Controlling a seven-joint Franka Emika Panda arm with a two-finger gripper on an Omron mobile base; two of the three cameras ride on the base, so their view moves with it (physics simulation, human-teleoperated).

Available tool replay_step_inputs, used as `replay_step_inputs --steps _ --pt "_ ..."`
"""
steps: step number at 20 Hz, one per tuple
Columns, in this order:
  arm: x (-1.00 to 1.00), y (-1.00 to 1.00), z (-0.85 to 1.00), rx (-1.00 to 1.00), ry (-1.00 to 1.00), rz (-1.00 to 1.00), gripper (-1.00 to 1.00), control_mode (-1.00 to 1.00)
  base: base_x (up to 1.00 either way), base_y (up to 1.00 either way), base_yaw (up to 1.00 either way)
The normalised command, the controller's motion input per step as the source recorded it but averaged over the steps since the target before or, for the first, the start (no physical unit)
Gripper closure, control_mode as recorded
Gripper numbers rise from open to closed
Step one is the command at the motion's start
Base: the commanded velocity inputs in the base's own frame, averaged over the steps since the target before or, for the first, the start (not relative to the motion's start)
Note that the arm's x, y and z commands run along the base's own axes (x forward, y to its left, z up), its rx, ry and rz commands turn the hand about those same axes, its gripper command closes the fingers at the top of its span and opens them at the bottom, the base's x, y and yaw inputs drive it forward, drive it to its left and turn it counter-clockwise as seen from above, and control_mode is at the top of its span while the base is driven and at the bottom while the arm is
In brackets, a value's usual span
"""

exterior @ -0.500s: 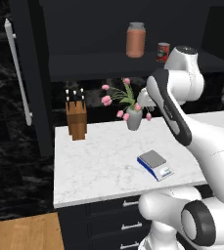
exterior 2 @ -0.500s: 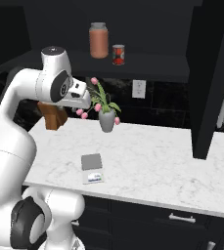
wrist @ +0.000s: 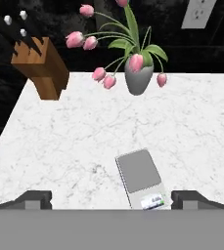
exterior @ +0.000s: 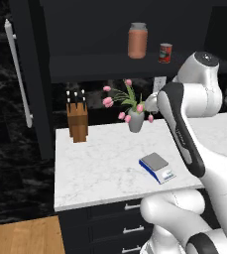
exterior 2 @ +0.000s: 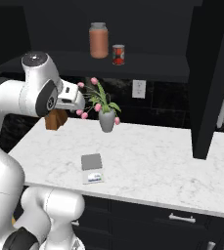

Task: Pick the canned food and place it on the digital scale for weighing, and close the cabinet.

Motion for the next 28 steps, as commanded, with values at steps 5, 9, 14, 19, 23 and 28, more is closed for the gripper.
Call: replay_step_inputs --steps 5,9,14,19,23,28 --pt "-0.51 0.0 0.59 -0.01 -0.23 0.0 -1.0 -1.0 0.0 0.0 0.0" --pt "-0.18 0.0 0.55 -0.04 -0.35 0.0 -1.0 -1.0 0.0 0.0 0.0" --pt "-0.09 0.0 0.7 -0.01 -0.32 0.0 -1.0 -1.0 0.0 0.0 0.0" --pt "0.06 -0.01 0.48 0.0 -0.18 0.0 -1.0 -1.0 0.0 0.0 0.0" --pt "0.0 -0.01 0.61 0.0 -0.1 0.0 -1.0 -1.0 0.0 0.0 0.0" --pt "0.0 -0.01 0.4 0.0 -0.05 0.0 -1.0 -1.0 0.0 0.0 0.0"
